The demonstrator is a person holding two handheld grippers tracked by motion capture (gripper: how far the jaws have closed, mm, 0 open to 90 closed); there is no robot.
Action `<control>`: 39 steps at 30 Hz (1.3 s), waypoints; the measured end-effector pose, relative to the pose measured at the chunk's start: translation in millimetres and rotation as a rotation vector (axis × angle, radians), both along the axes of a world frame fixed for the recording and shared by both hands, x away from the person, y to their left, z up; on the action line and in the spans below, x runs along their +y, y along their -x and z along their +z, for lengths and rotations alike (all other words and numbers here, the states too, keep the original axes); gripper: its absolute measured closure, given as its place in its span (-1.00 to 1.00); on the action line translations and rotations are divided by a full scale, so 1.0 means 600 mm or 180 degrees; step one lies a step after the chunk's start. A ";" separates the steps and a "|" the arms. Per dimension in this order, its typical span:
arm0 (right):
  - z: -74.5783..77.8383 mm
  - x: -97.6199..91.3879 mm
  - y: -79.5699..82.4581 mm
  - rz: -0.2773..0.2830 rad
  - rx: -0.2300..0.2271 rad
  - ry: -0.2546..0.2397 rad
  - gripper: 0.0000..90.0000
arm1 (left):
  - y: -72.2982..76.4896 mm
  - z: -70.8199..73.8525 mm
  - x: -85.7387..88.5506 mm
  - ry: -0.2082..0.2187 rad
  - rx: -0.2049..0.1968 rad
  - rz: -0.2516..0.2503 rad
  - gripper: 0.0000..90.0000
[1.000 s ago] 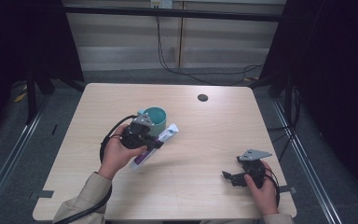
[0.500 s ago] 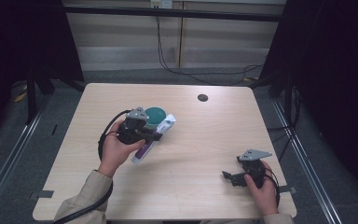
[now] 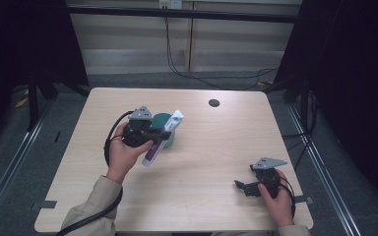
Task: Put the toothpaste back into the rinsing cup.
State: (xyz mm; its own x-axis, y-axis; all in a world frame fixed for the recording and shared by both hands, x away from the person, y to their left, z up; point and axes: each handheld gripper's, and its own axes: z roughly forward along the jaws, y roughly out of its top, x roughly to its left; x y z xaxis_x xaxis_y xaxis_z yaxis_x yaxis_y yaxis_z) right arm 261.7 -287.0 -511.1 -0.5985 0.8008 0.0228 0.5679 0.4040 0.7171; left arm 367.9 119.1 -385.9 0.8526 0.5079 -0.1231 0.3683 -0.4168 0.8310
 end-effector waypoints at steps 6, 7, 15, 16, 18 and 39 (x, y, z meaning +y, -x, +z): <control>0.000 0.000 0.000 0.0000 -0.0001 -0.0001 -0.77 | -0.006 0.004 0.002 0.0067 -0.0019 0.0081 0.72; 0.000 0.000 0.000 -0.0001 0.0001 0.0000 -0.77 | -0.007 0.005 0.003 0.0068 -0.0022 0.0092 0.72; 0.000 0.000 0.000 -0.0001 0.0000 0.0001 -0.77 | -0.012 0.012 0.005 0.0135 -0.0074 0.0161 0.72; 0.000 0.000 0.000 -0.0001 0.0000 0.0001 -0.77 | -0.012 0.012 0.005 0.0135 -0.0074 0.0161 0.72; 0.000 0.000 0.000 0.0000 0.0000 0.0000 -0.77 | -0.015 0.014 0.004 0.0105 -0.0085 0.0158 0.72; 0.000 0.000 0.000 0.0000 0.0000 0.0002 -0.77 | -0.035 0.030 0.006 0.0366 -0.0193 0.0330 0.72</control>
